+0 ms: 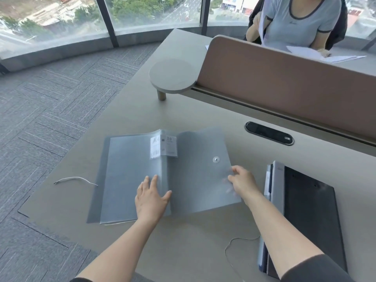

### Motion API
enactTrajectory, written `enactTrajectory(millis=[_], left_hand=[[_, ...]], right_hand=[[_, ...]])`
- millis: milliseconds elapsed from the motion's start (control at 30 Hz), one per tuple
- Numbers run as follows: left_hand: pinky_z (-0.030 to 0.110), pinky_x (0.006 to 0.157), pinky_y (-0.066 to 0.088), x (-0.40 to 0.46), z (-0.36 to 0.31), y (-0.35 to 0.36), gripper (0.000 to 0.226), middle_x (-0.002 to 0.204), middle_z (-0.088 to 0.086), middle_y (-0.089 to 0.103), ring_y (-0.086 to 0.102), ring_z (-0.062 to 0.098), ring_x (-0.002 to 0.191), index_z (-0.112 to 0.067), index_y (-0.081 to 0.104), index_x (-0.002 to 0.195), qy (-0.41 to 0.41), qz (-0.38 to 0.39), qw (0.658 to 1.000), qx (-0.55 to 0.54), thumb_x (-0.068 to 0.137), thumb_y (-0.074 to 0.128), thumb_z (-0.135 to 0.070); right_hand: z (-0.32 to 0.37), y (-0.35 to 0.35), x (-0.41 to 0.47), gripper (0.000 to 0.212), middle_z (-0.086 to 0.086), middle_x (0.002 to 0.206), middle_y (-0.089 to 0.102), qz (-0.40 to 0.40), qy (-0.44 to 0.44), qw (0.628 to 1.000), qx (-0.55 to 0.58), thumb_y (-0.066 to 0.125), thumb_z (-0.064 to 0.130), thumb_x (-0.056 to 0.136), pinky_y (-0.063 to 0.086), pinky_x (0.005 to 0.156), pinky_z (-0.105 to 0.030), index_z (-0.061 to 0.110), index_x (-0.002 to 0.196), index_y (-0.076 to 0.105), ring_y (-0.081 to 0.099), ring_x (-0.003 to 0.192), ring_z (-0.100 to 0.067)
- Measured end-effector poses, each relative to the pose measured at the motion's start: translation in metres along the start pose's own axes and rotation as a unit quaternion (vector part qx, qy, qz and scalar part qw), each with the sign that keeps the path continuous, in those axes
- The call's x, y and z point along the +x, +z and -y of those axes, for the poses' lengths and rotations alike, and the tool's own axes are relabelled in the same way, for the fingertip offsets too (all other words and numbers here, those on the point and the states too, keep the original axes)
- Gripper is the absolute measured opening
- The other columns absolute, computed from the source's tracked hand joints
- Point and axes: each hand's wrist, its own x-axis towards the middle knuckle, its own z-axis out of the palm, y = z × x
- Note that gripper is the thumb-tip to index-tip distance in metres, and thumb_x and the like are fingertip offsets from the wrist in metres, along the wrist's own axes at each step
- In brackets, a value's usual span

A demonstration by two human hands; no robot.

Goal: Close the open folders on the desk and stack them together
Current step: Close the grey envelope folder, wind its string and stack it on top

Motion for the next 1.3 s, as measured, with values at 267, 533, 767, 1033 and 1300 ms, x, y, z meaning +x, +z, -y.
enactTrajectory(millis=[267,533,767,1033,1300], left_hand=[[0.042,0.115,0.027,0.000,-0.017,-0.027,0.073,0.155,0.009,0.038,0.031,0.028,0.143,-0.011,0.034,0.150,-0.007,-0.015,0.989,-0.145,0.092,0.061,-0.046],[0.036,0.104,0.042,-0.010,-0.046,-0.086,0.067,0.141,0.005,0.051,0.052,0.021,0.128,-0.015,0.042,0.146,-0.010,-0.011,0.923,-0.385,0.088,0.070,-0.036],[0.035,0.075,0.056,-0.031,-0.072,-0.136,0.035,0.097,0.005,0.077,0.073,0.023,0.084,-0.016,0.068,0.106,0.065,0.015,0.848,-0.525,0.072,0.076,-0.023],[0.043,0.084,0.054,-0.030,-0.067,-0.134,0.053,0.105,0.012,0.075,0.071,0.028,0.084,-0.010,0.065,0.114,0.065,0.093,0.793,-0.598,0.063,0.079,-0.016],[0.039,0.073,0.061,-0.021,-0.048,-0.077,0.051,0.104,0.014,0.074,0.072,0.027,0.080,-0.008,0.063,0.115,-0.018,0.134,0.785,-0.605,0.066,0.075,-0.009]], right_hand=[[0.019,-0.028,-0.031,0.025,-0.019,0.103,0.073,0.025,-0.068,0.989,0.129,0.045,-0.003,0.096,0.040,0.035,-0.016,0.018,0.094,0.059,0.059,0.038,-0.007],[0.044,-0.052,-0.063,0.022,-0.012,0.082,0.073,0.062,-0.139,0.958,0.243,0.047,-0.003,0.098,0.046,0.040,-0.017,0.015,0.095,0.059,0.058,0.039,-0.010],[0.054,-0.063,-0.079,0.022,-0.004,0.081,0.078,0.058,-0.169,0.945,0.272,0.049,0.003,0.099,0.045,0.044,-0.021,0.022,0.096,0.060,0.053,0.039,-0.016],[0.049,-0.067,-0.088,0.021,-0.006,0.078,0.074,0.055,-0.182,0.944,0.271,0.048,0.001,0.098,0.043,0.042,-0.025,0.016,0.103,0.061,0.057,0.037,-0.018],[0.002,-0.046,-0.062,0.023,-0.007,0.079,0.067,0.025,-0.113,0.980,0.165,0.050,0.002,0.095,0.047,0.051,-0.026,0.022,0.094,0.062,0.059,0.045,-0.018]])
